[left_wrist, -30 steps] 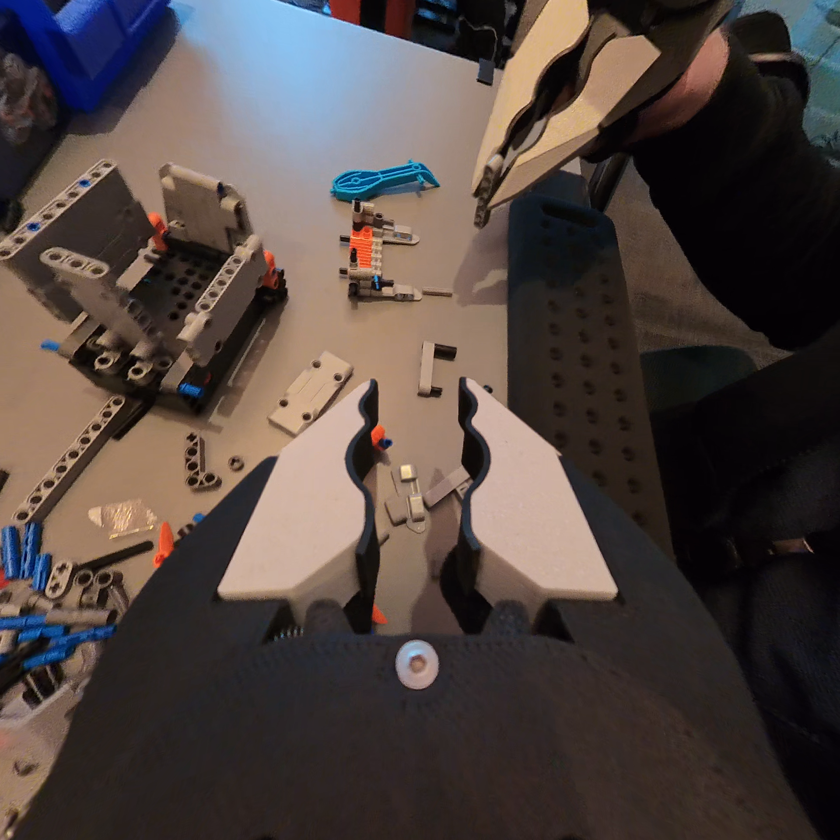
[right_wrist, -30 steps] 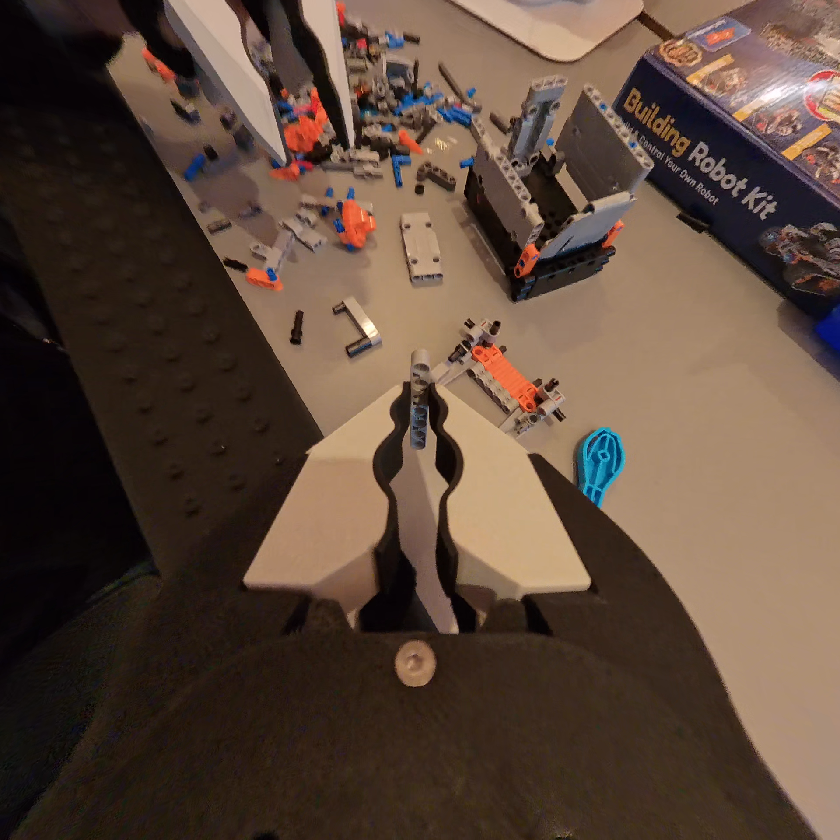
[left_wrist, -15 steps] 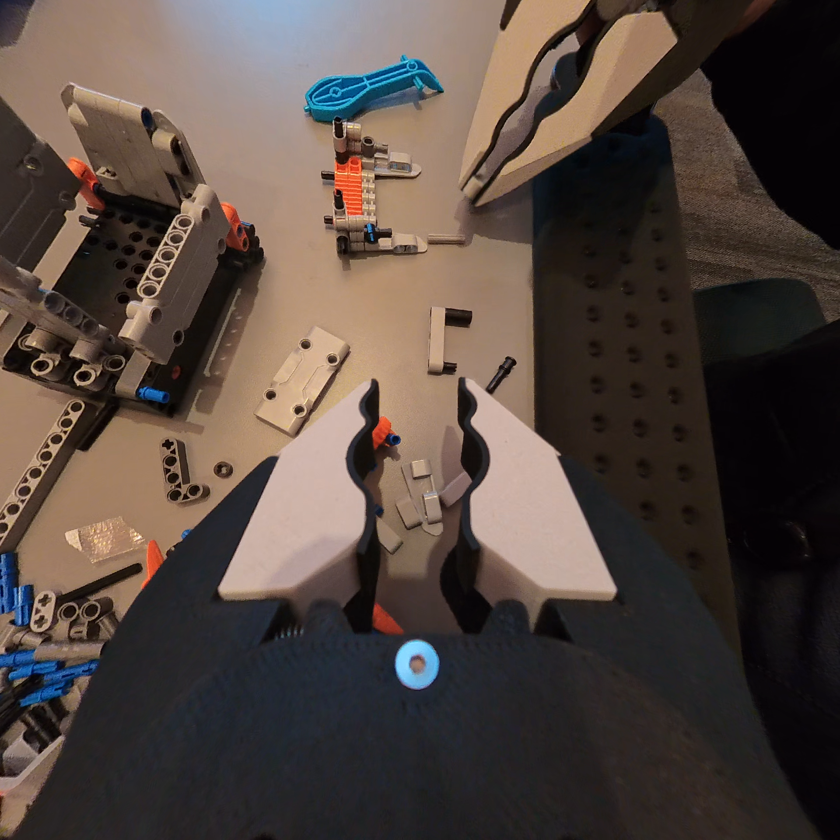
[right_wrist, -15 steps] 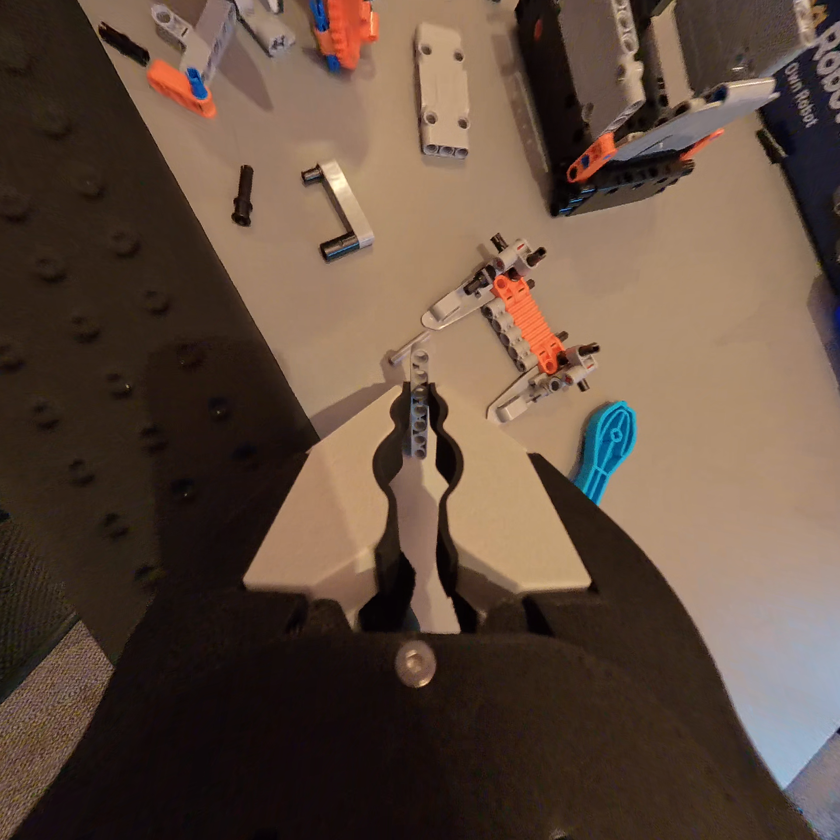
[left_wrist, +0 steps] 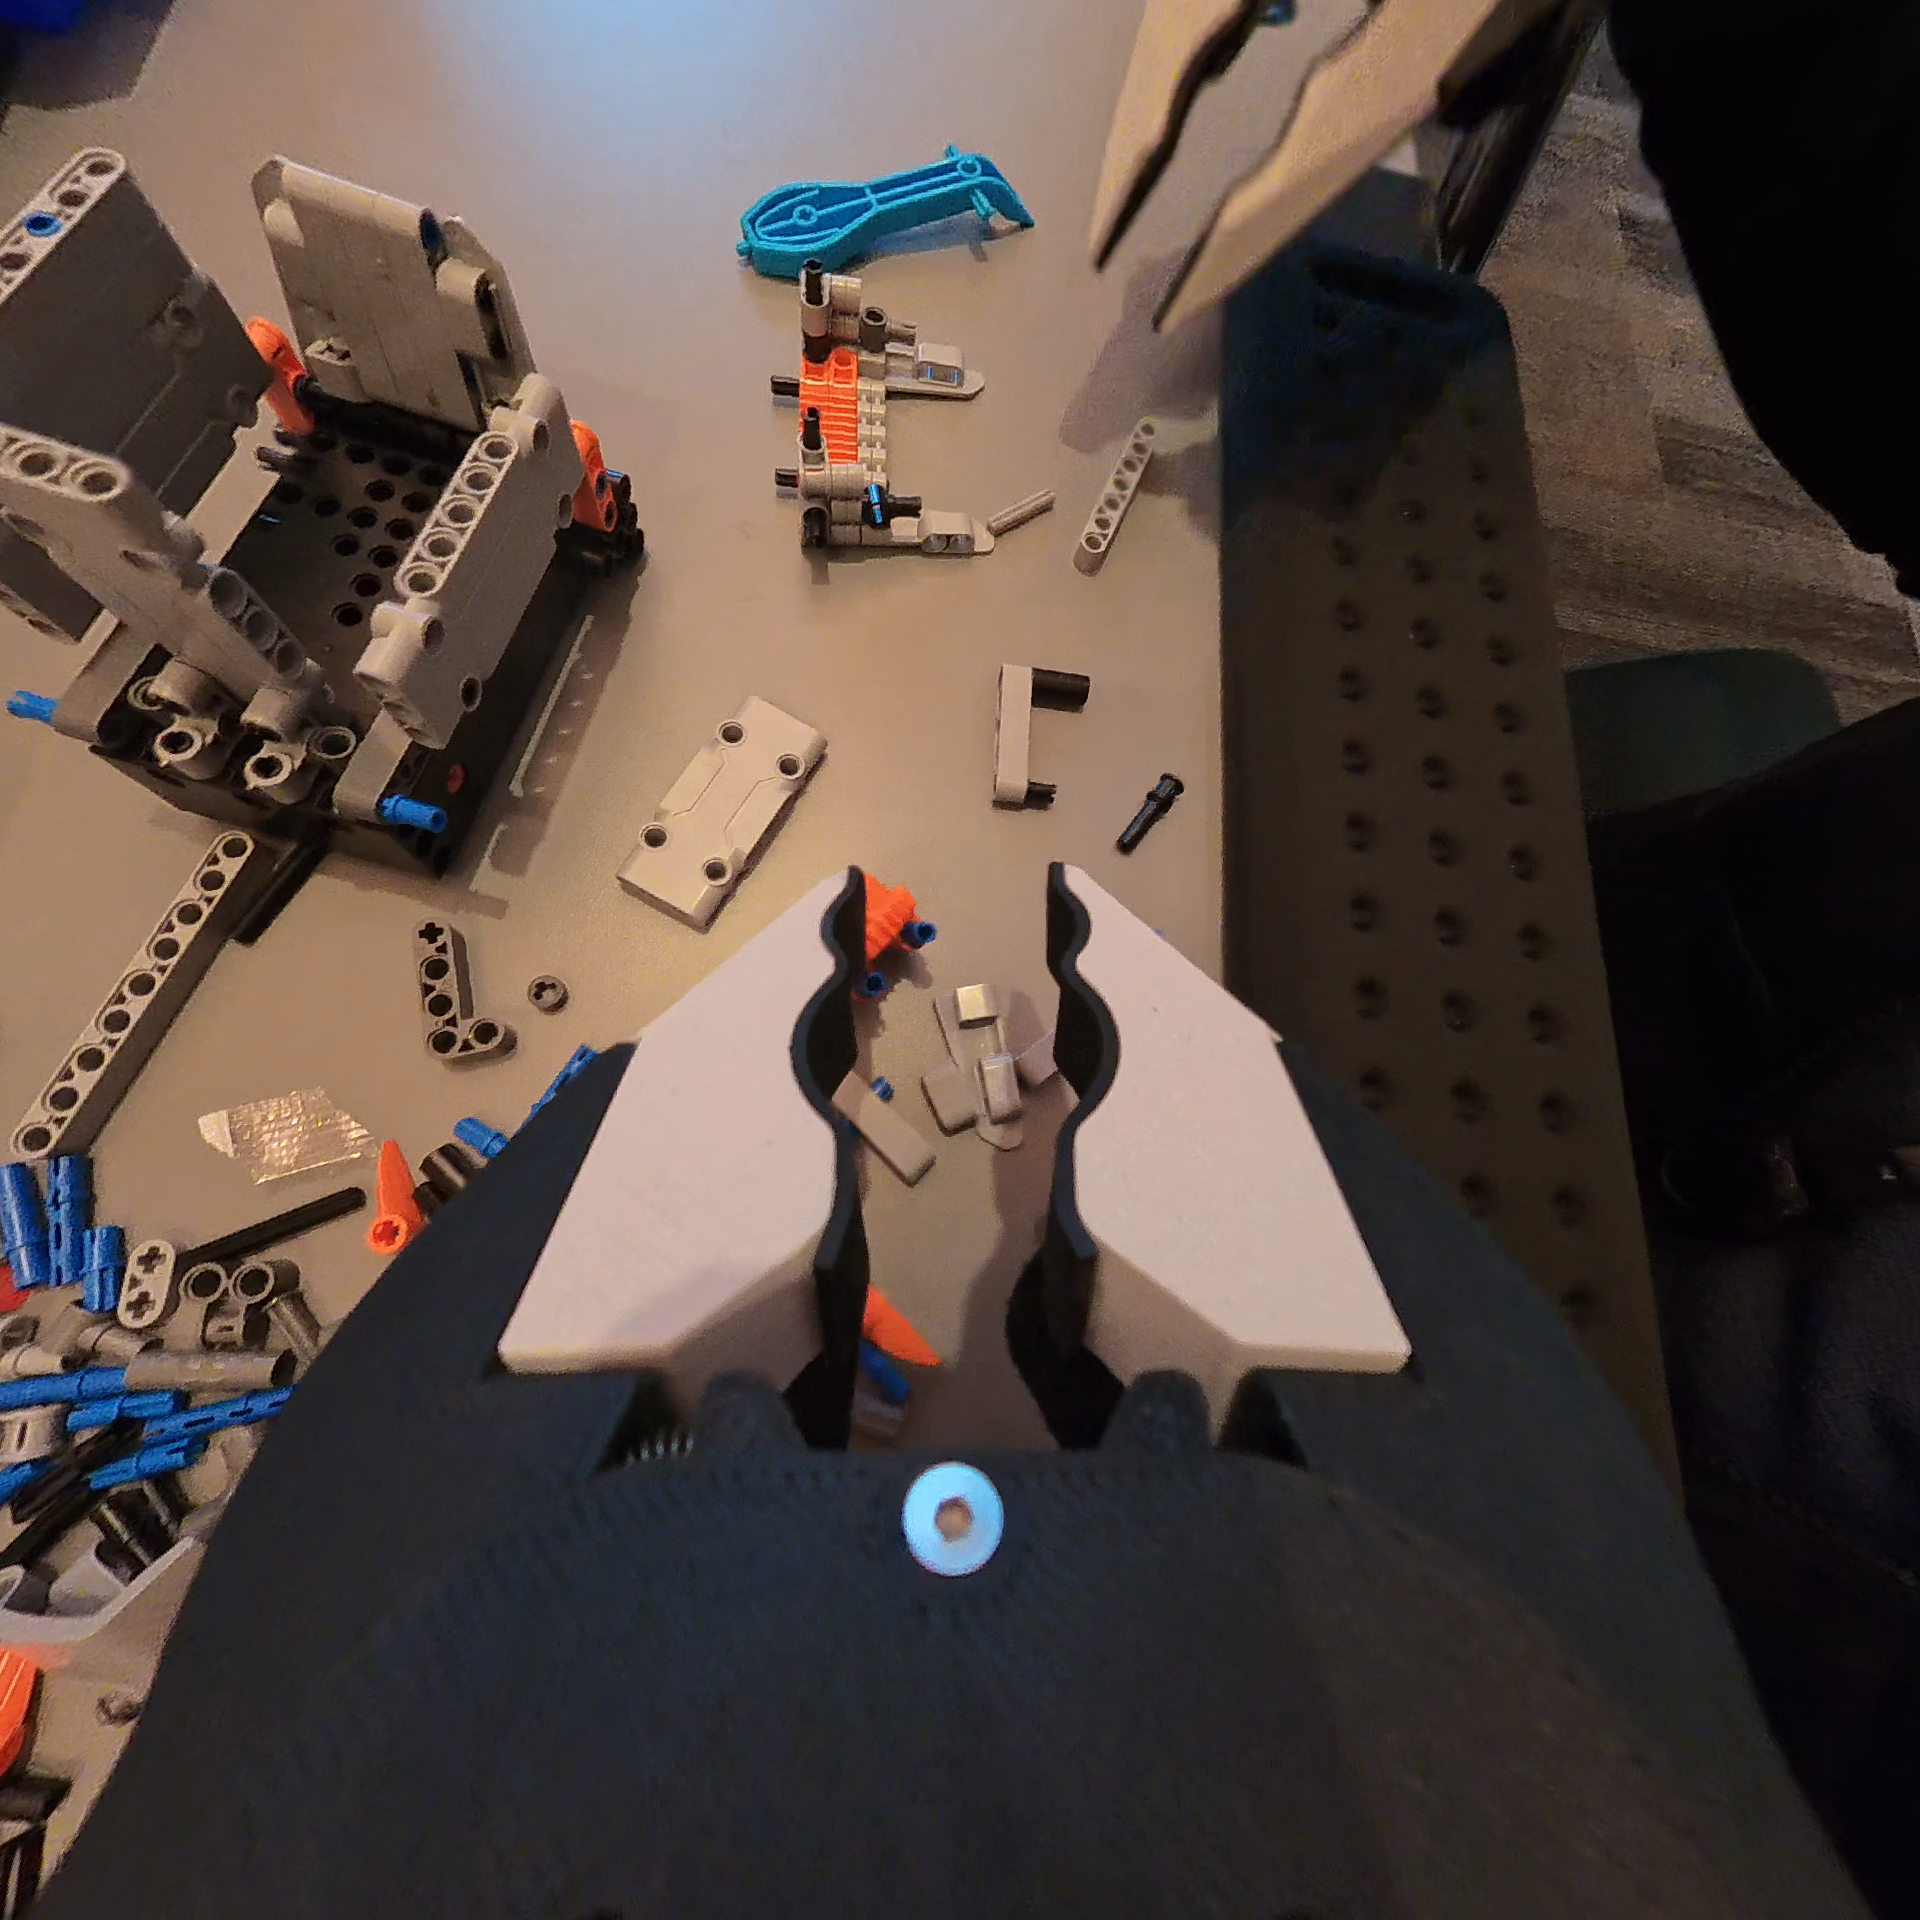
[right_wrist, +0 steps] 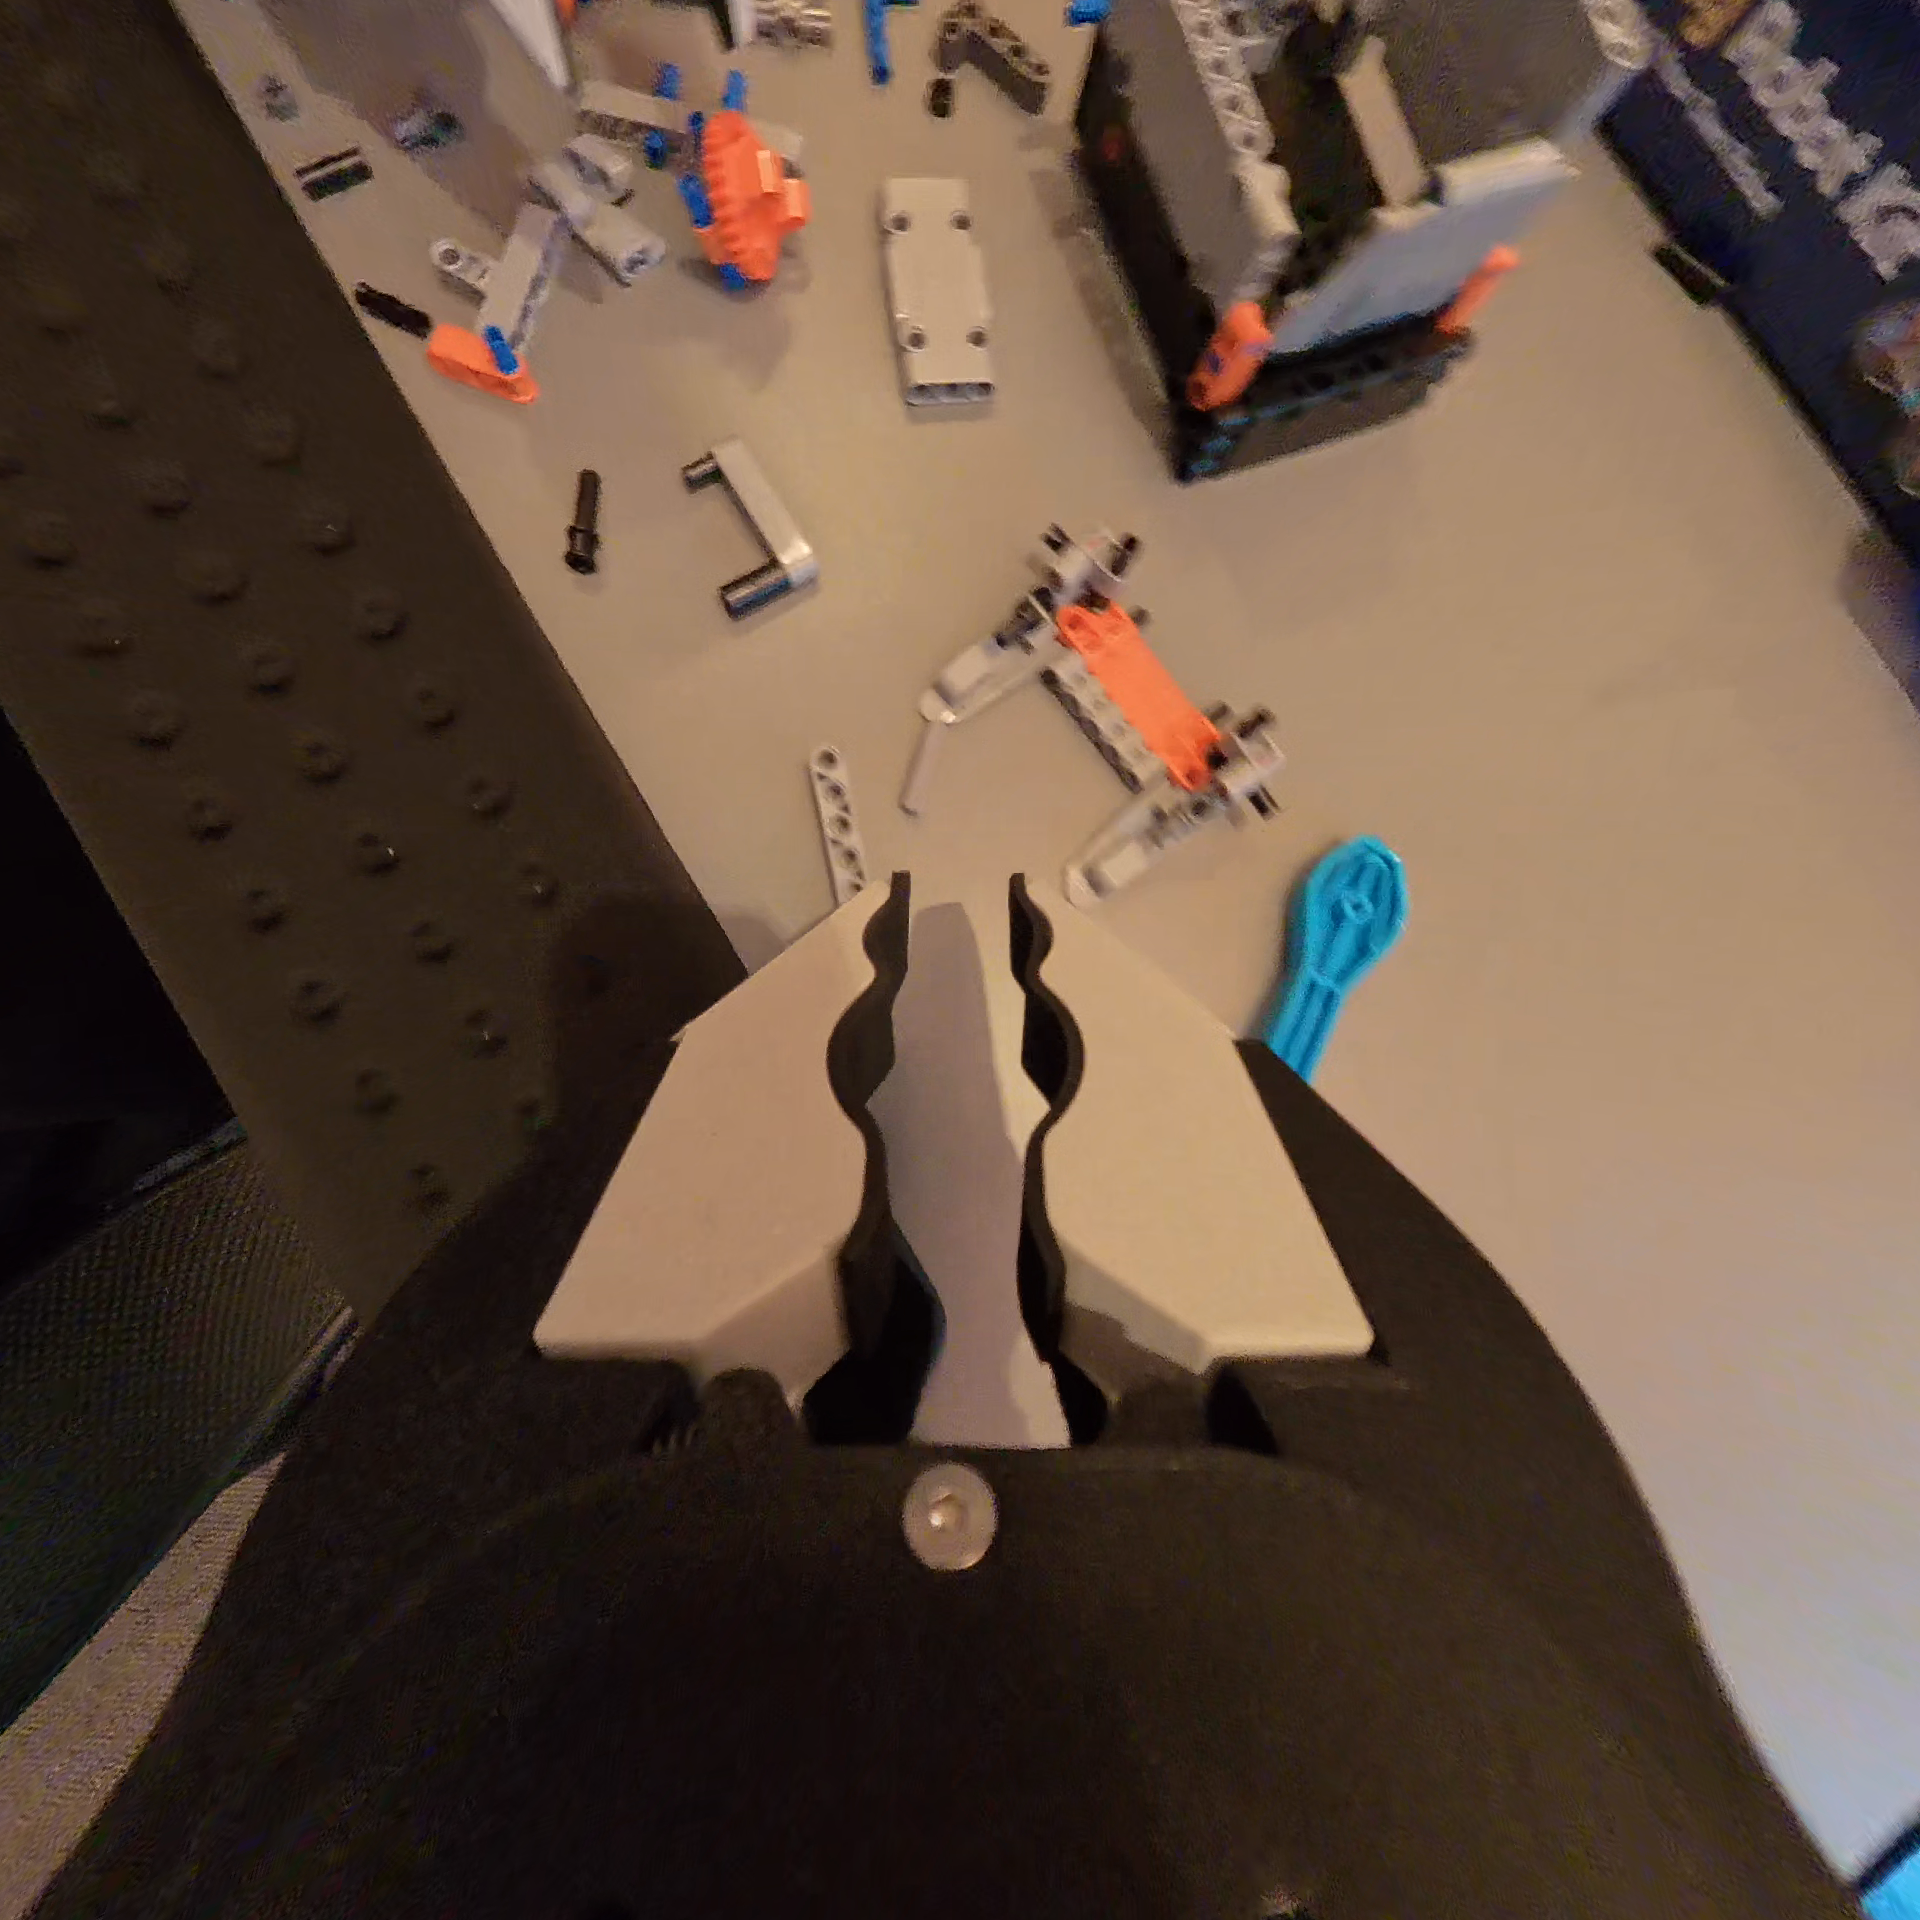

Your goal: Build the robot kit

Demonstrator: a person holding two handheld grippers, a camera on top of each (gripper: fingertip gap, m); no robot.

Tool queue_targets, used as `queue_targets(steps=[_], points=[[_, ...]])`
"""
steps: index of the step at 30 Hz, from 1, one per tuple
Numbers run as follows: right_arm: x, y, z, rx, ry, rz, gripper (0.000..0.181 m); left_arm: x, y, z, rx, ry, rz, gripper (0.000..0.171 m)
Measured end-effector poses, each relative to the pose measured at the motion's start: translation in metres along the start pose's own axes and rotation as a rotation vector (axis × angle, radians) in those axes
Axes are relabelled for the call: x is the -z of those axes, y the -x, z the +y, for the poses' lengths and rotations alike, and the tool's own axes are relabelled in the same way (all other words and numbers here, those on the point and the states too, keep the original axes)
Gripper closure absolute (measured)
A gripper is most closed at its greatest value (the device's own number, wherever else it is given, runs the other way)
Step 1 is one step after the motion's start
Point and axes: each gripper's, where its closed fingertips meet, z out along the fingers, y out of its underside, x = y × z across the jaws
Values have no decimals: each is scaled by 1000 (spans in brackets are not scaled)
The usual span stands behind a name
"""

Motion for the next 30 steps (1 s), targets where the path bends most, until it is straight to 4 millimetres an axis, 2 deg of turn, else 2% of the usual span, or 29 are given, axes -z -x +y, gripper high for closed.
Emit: queue_targets(steps=[3, 5, 8, 12, 15, 19, 21, 23, 26, 30], points=[[19, -21, 14, -74, 24, 56, 162, -5, -6, -2, -28, 8, 7, 139], [20, -16, 19, -104, 35, 1, 164, -9, -11, -5, -40, 11, 23, 139], [7, 7, 10, -57, 7, -88, 164, -16, -19, -9, -59, 17, 40, 139], [-20, 26, 10, -18, 56, -135, 163, -23, -22, -10, -91, 42, 34, 140], [-31, 25, 16, -6, 90, -116, 172, -14, -16, -9, -88, 34, 3, 140], [-32, 29, 11, 25, 78, -137, 181, 16, -2, -7, -46, -19, -42, 141], [-32, 32, 7, 51, 65, -154, 181, 29, -1, 1, -28, -17, -39, 143], [-34, 30, 7, 57, 79, -149, 181, 32, -9, 15, -53, 24, -17, 144], [-33, 26, 2, 33, 52, -149, 177, 26, -17, 34, -116, 116, -33, 144], [-29, 23, 2, -17, 41, -137, 167, 33, -16, 41, -139, 137, -66, 146]])
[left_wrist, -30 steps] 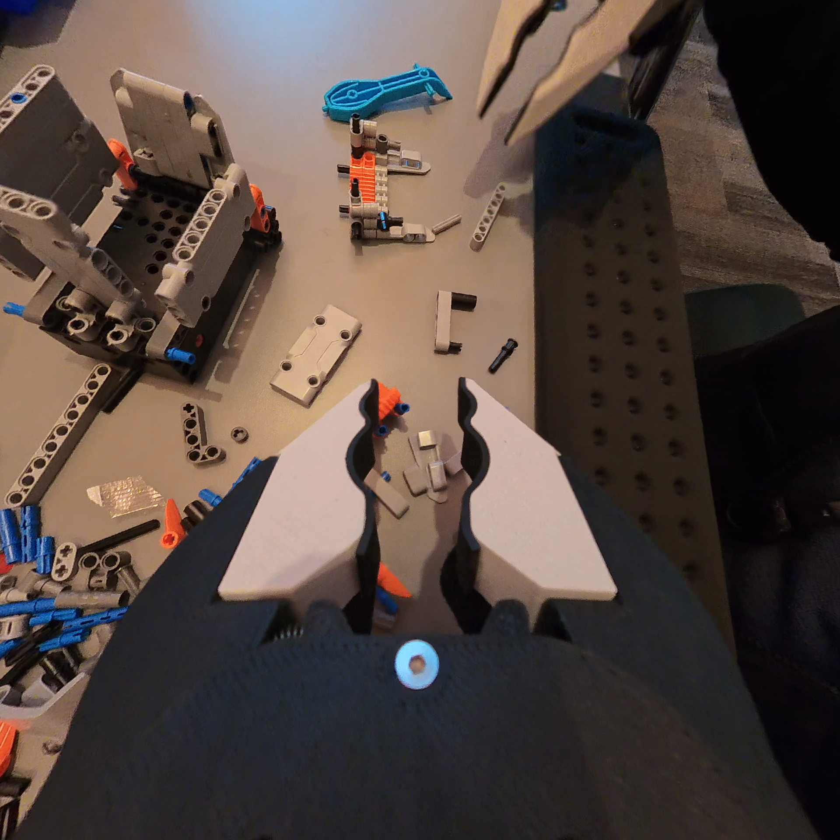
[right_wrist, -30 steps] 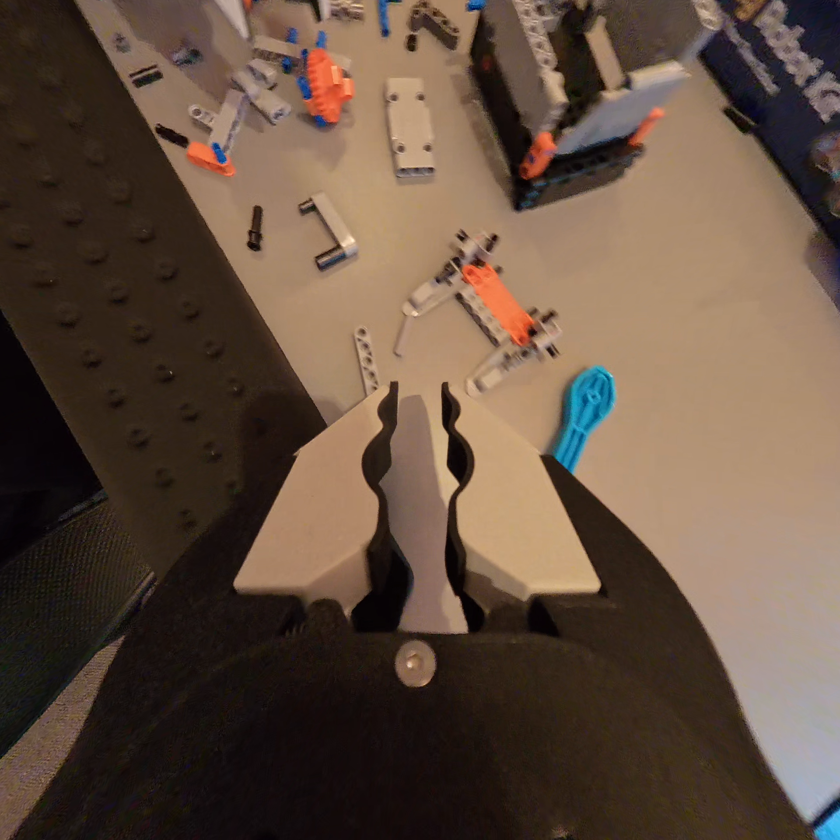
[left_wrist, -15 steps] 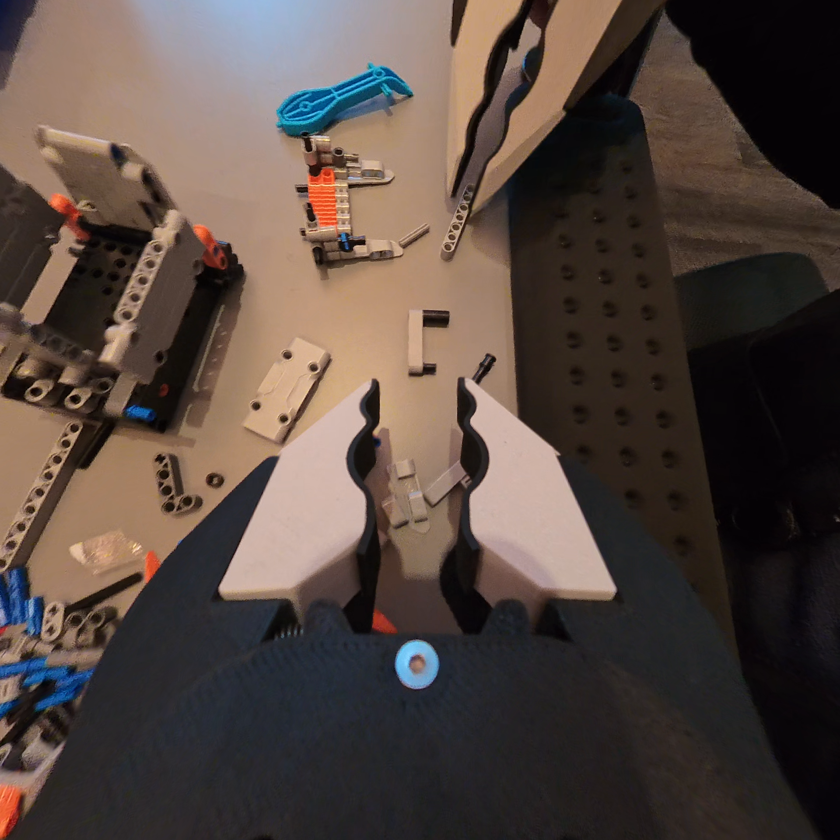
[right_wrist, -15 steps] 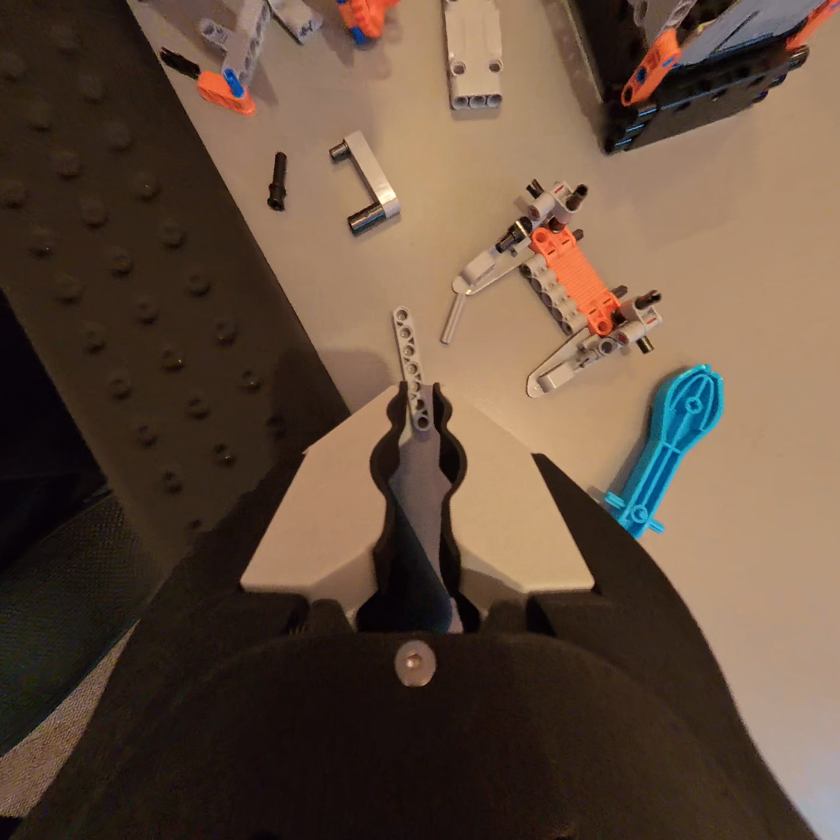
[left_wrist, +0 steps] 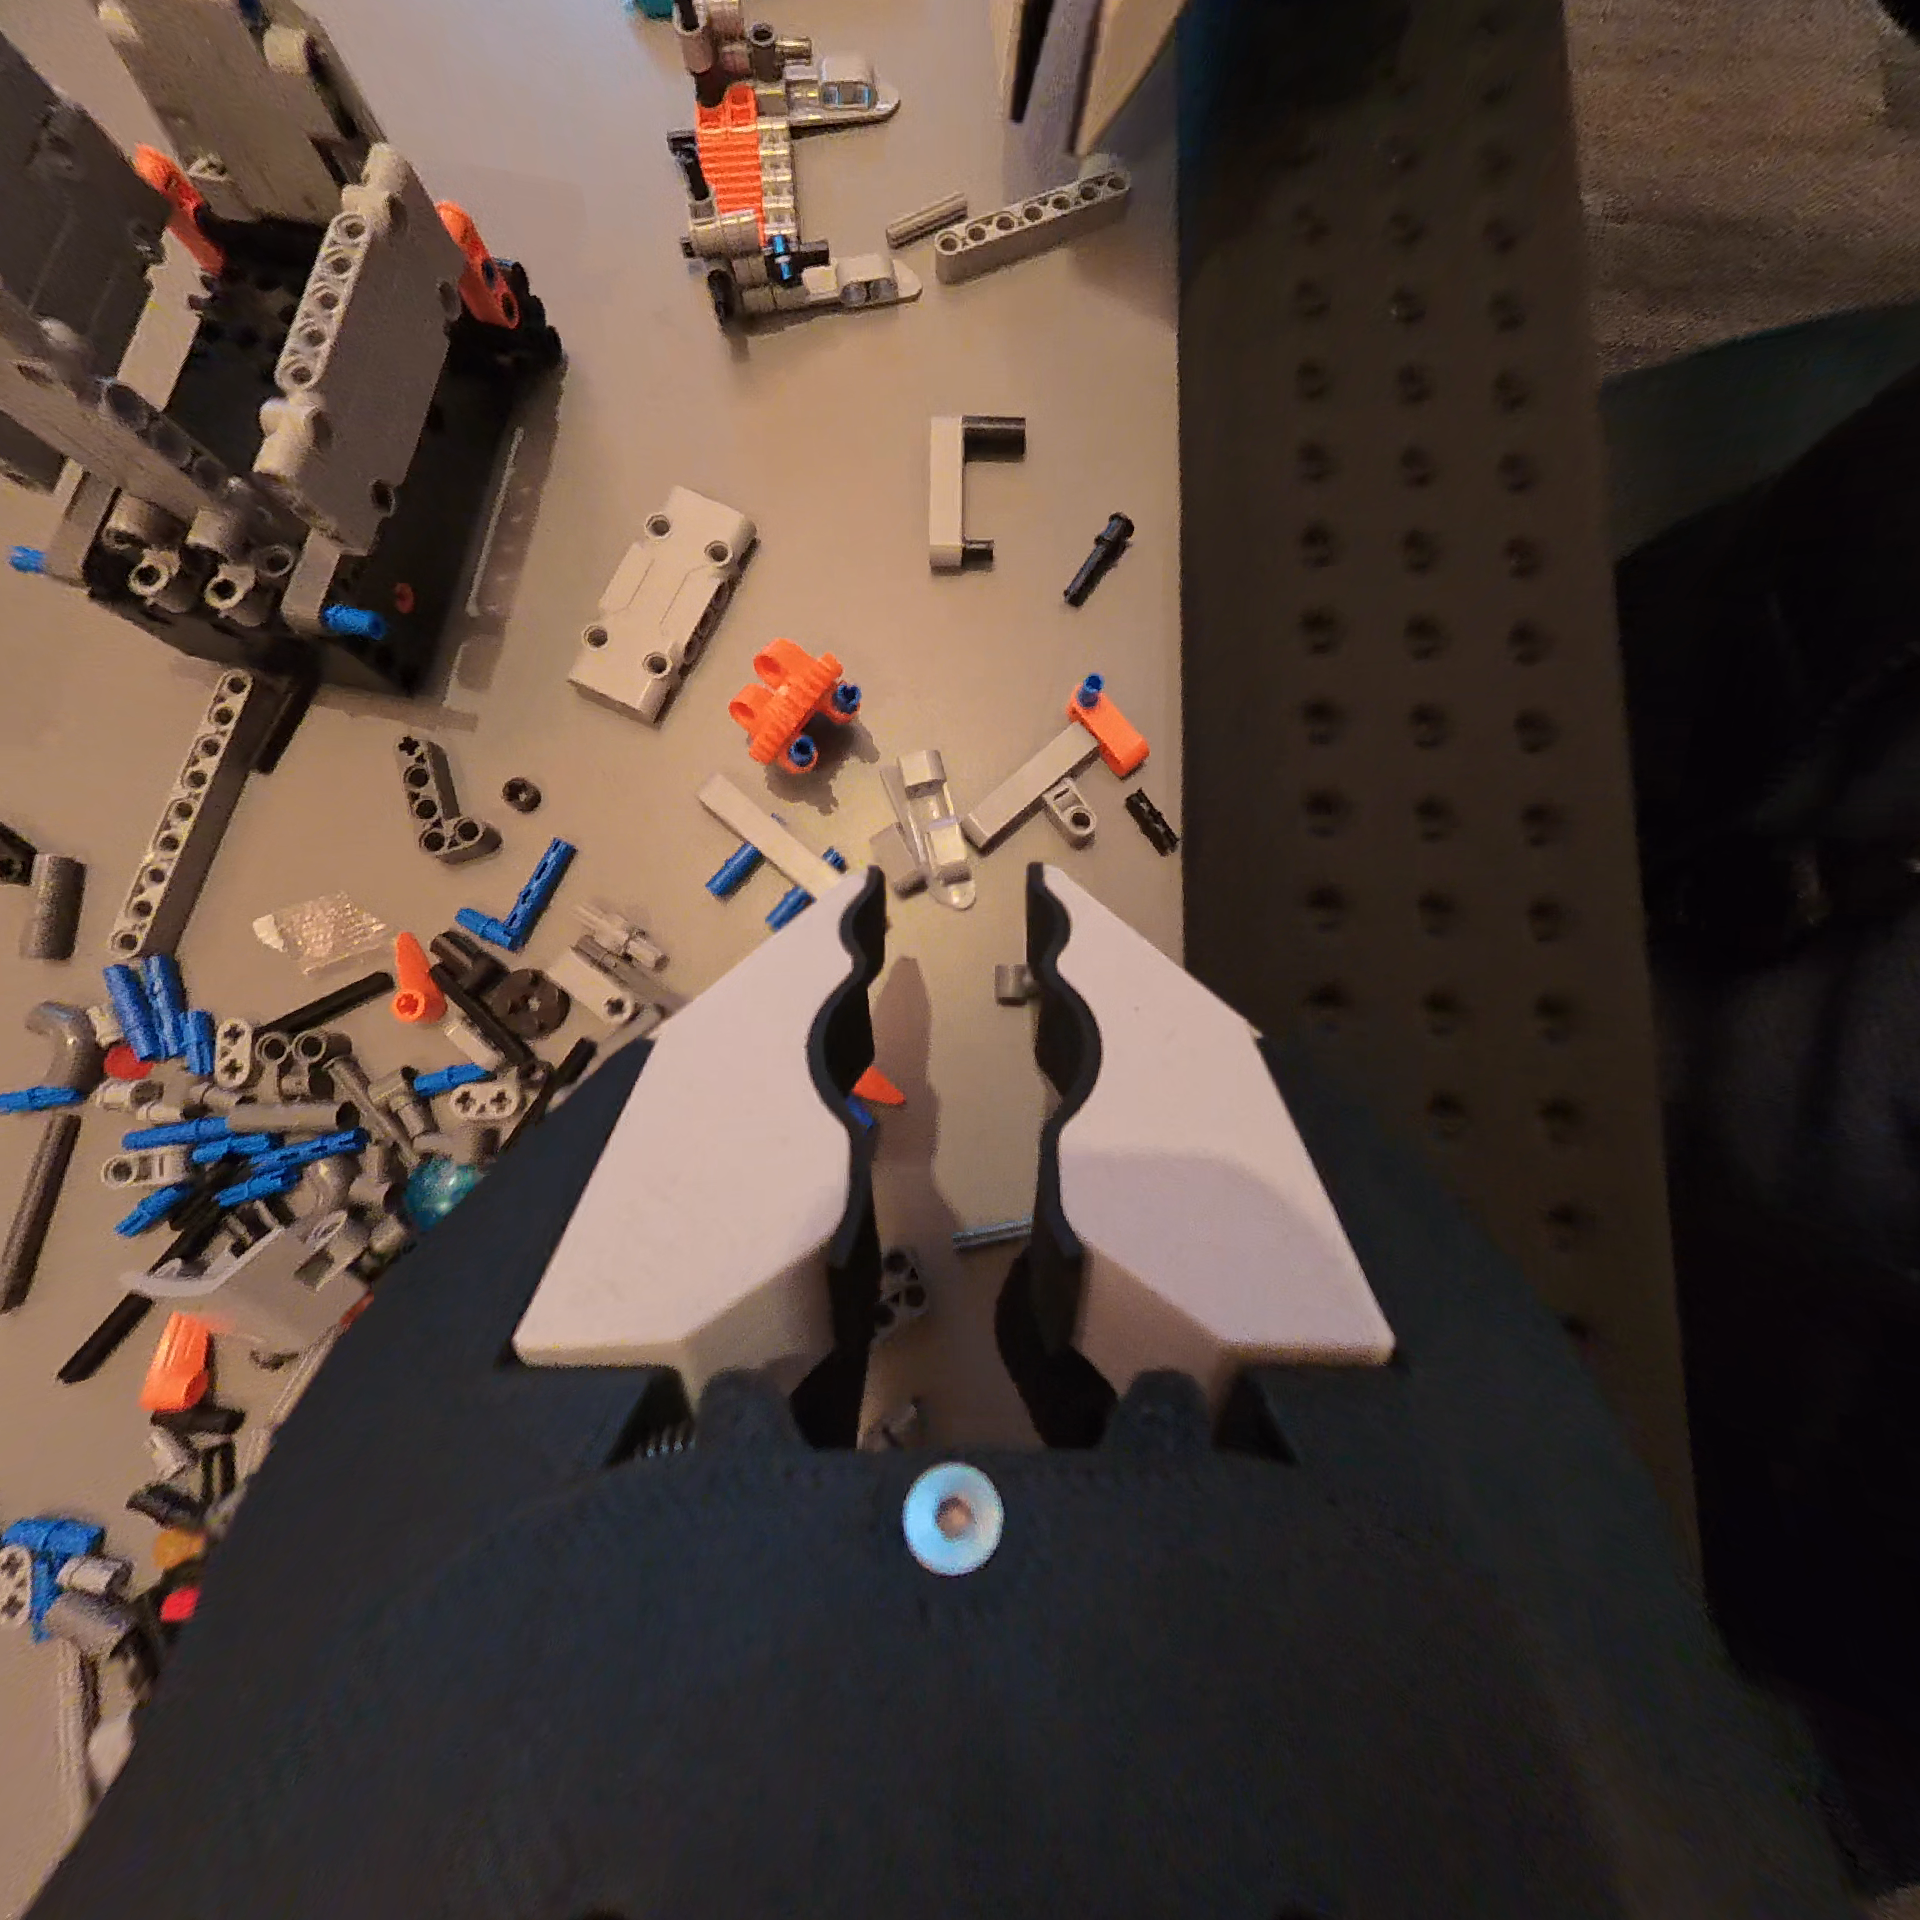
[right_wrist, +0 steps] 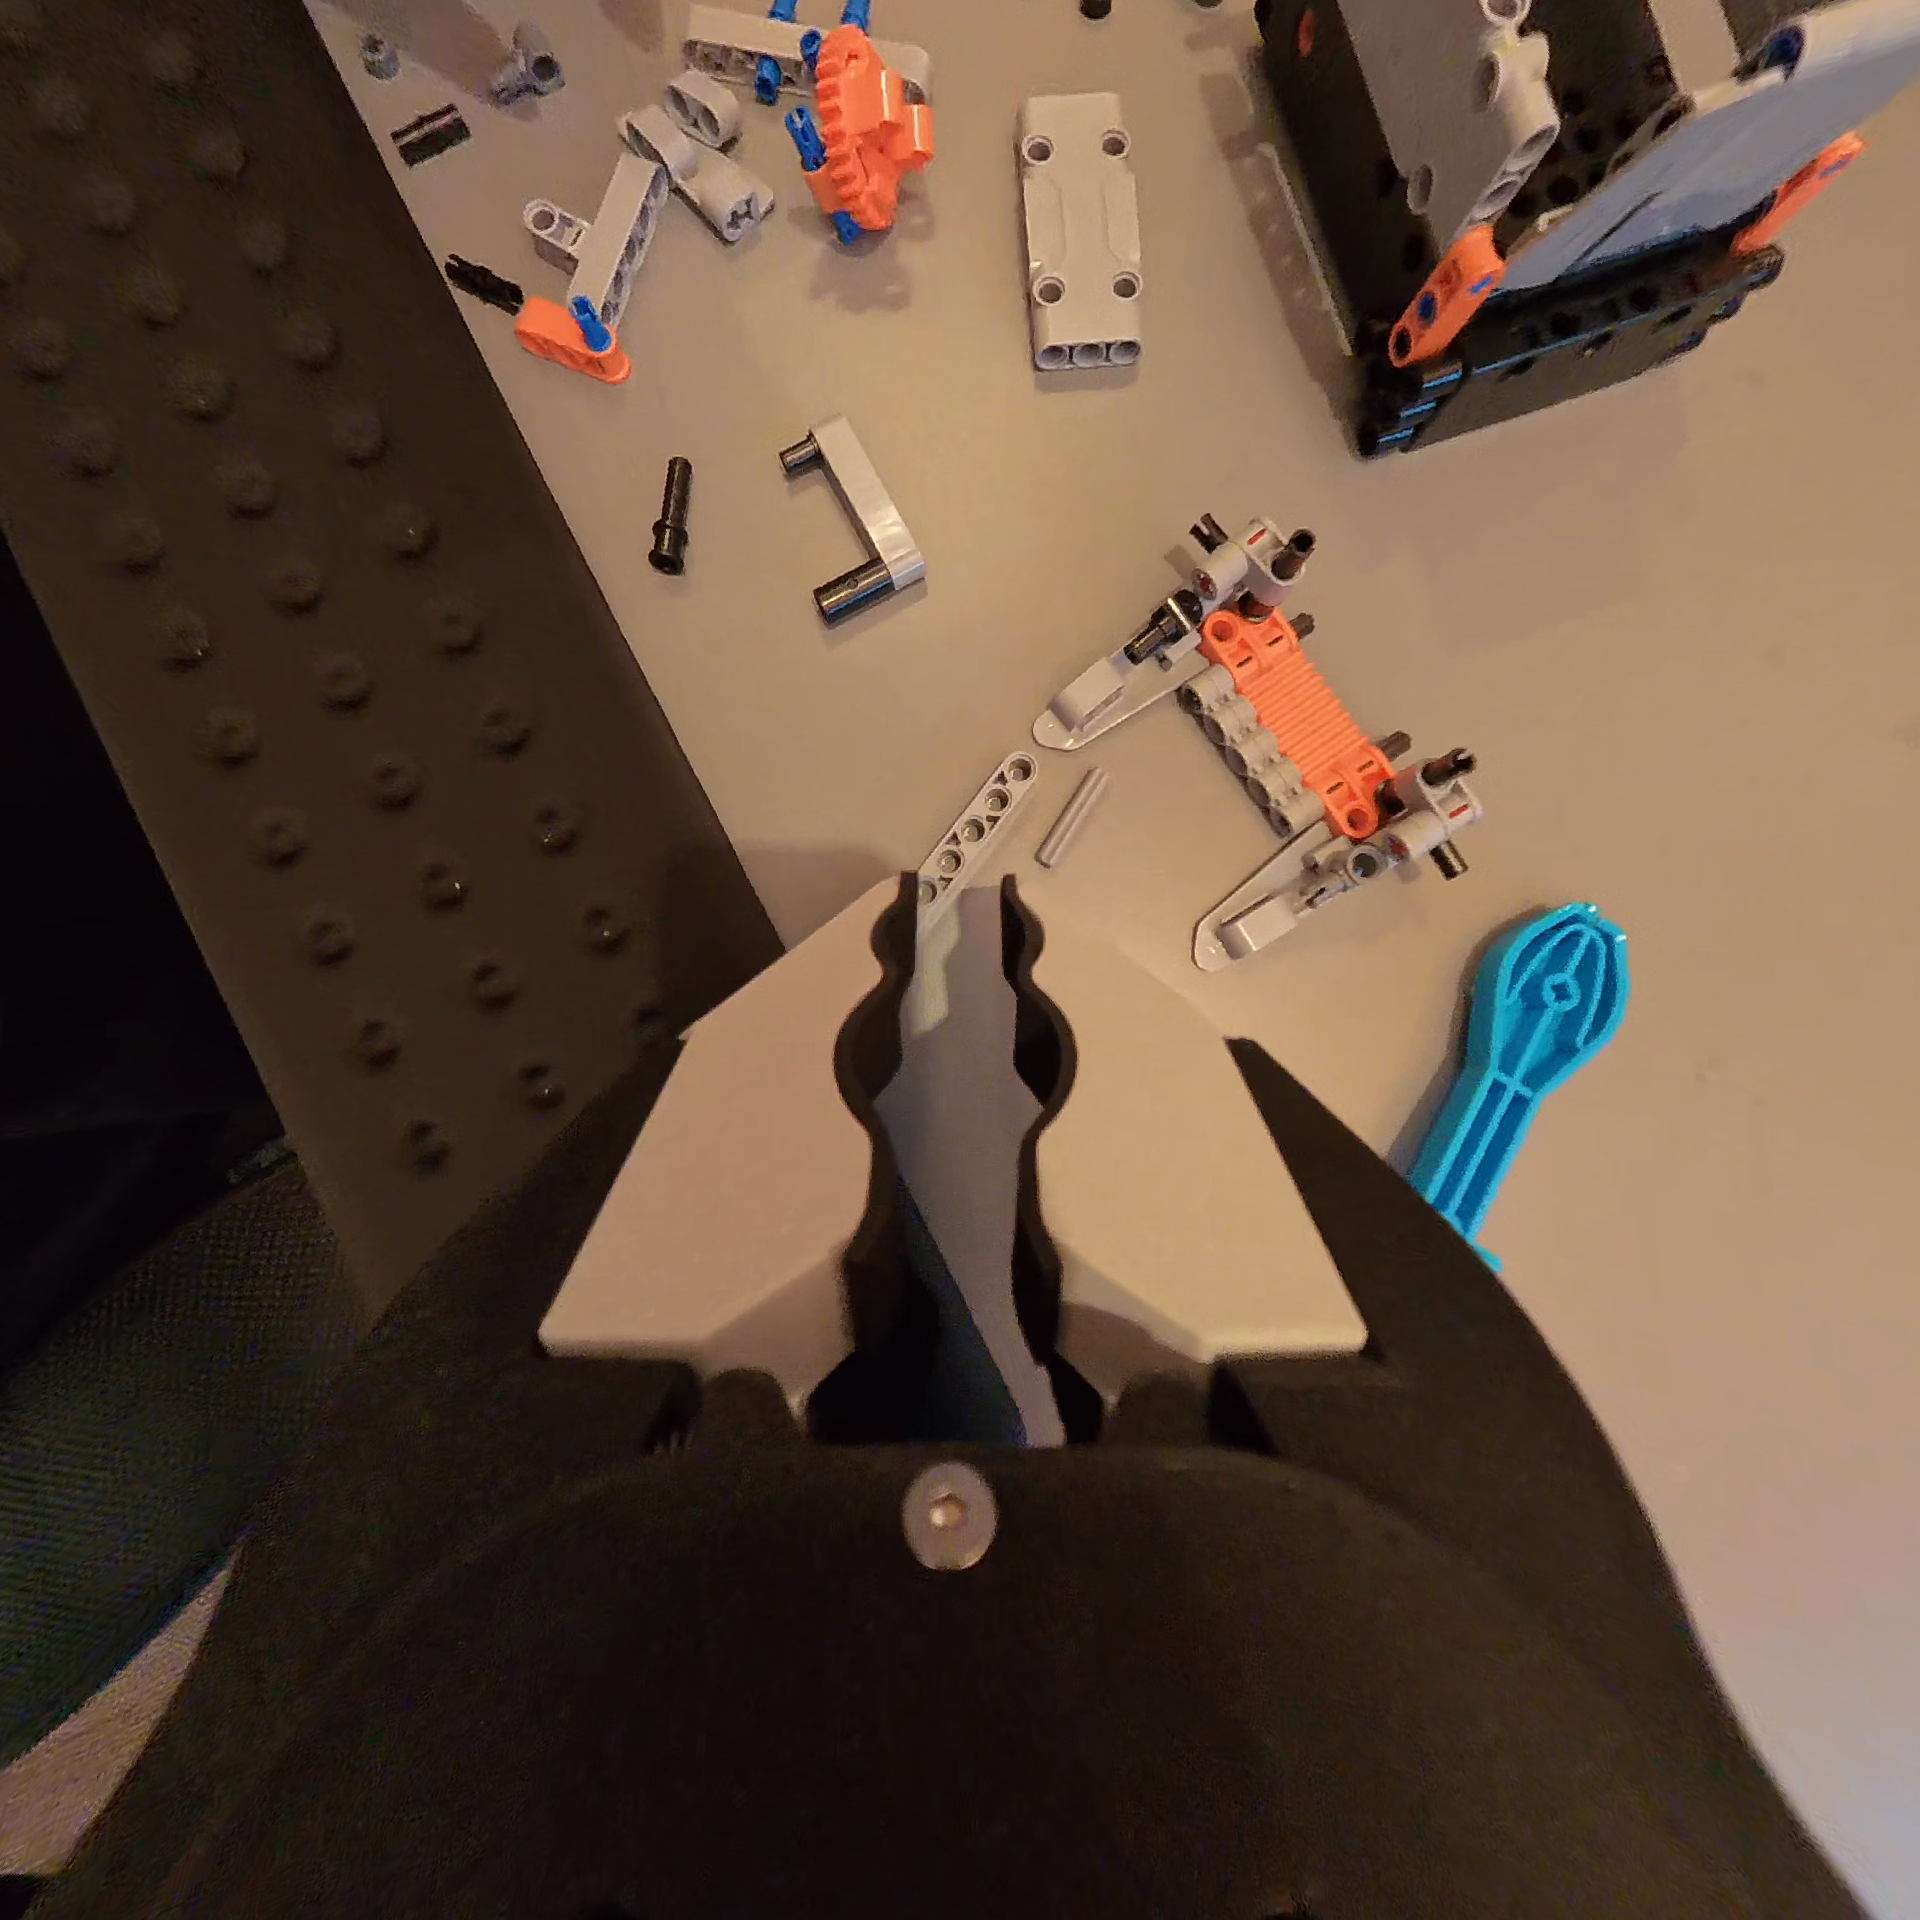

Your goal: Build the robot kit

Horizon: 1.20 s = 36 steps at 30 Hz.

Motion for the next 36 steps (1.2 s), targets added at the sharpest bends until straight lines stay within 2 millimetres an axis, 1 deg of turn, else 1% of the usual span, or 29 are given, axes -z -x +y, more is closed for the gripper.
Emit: queue_targets(steps=[3, 7, 10, 13, 16, 19, 21, 23, 25, 26, 28, 30, 33, 36], points=[[-5, -4, 9, -31, 33, 32, 162, 11, 11, 7, 37, -3, -37, 145], [-7, -4, 6, -51, 6, 34, 172, 29, 21, 17, 88, -32, -81, 145], [-8, -2, 6, -16, 24, 30, 180, 38, 25, 24, 113, -44, -106, 145], [-8, 3, 6, 47, 60, 9, 181, 39, 21, 24, 110, -50, -99, 146], [-6, 9, 6, 83, 81, -36, 179, 30, 18, 18, 94, -56, -81, 145], [2, 2, 0, 51, 59, -5, 175, 14, 18, 9, 50, -45, -67, 143], [6, 4, -11, 46, 11, -10, 174, 2, 22, 3, 28, -24, -63, 140], [5, 5, -23, 46, -17, 7, 175, -8, 25, -6, -8, -9, -55, 139], [1, 7, -40, 31, -66, 10, 171, -18, 30, -12, -56, 8, -67, 140], [-3, 11, -50, 32, -96, -10, 168, -22, 31, -14, -84, 18, -72, 139], [-10, 13, -62, 48, -122, -6, 168, -31, 34, -16, -121, 41, -77, 139], [-15, 15, -73, 48, -153, -22, 168, -40, 38, -14, -142, 66, -84, 141], [-20, 13, -83, 34, -188, -35, 169, -48, 38, -11, -173, 79, -95, 158], [-21, 11, -90, 20, -221, -46, 169, -48, 41, -13, -196, 56, -126, 158]])
